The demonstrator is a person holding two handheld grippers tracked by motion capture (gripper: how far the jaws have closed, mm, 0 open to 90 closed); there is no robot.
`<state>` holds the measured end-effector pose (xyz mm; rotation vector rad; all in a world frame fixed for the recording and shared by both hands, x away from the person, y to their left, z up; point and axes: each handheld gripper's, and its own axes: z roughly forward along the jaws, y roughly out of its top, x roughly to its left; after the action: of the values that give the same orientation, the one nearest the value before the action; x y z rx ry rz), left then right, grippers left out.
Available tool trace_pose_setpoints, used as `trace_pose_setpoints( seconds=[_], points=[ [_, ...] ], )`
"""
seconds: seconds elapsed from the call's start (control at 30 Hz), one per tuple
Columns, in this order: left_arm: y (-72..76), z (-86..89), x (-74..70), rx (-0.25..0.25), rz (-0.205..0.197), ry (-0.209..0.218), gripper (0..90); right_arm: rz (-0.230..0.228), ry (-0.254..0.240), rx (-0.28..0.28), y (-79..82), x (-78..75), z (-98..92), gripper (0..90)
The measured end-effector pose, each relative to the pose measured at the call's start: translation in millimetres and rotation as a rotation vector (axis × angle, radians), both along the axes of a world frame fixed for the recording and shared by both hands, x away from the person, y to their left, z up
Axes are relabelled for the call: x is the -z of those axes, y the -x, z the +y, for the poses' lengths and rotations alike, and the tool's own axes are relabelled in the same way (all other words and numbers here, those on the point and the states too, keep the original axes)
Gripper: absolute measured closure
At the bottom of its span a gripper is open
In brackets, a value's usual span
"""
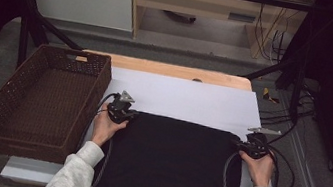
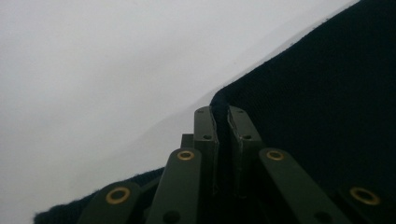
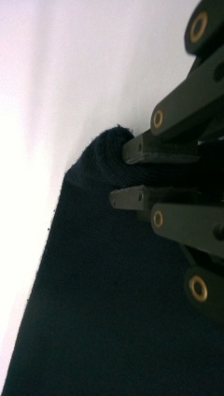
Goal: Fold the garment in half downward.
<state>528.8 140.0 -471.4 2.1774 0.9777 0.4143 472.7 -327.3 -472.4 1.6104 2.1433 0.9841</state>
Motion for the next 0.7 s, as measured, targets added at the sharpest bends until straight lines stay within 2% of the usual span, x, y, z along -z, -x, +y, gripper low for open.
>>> trace_pose_setpoints(
  seconds=[0.13,0.27,0.4,0.47,0.57,0.63,0.7],
  points=[
    [-2.9,3.0,-8.5,-0.028,-0.025,-0.005,83.7,-0.014,-0.018,0.025,-5.9,-3.0,-3.3,84.1],
    [-8.9,2.2,-18.8,-0.055,-0.058,-0.004,83.9,-0.064,-0.006,0.042,-15.4,-8.3,-4.2,84.5],
    [-18.6,2.2,-23.4,-0.089,-0.099,0.043,83.9,-0.141,0.018,0.071,-29.1,-13.9,-2.9,84.3],
    [-23.9,2.2,-23.2,-0.108,-0.104,0.072,83.8,-0.167,0.031,0.083,-36.3,-13.7,-3.6,84.0],
    [-29.6,-0.7,-16.9,-0.11,-0.092,0.064,83.2,-0.16,0.042,0.084,-44.5,-8.9,-4.9,83.1],
    [-30.4,-1.3,-10.8,-0.11,-0.074,0.065,81.5,-0.128,0.051,0.082,-46.8,-3.8,-3.8,81.8],
    [-28.5,-0.3,-6.7,-0.119,-0.077,0.085,77.2,-0.148,0.065,0.079,-46.3,0.6,-3.3,75.6]
  ],
)
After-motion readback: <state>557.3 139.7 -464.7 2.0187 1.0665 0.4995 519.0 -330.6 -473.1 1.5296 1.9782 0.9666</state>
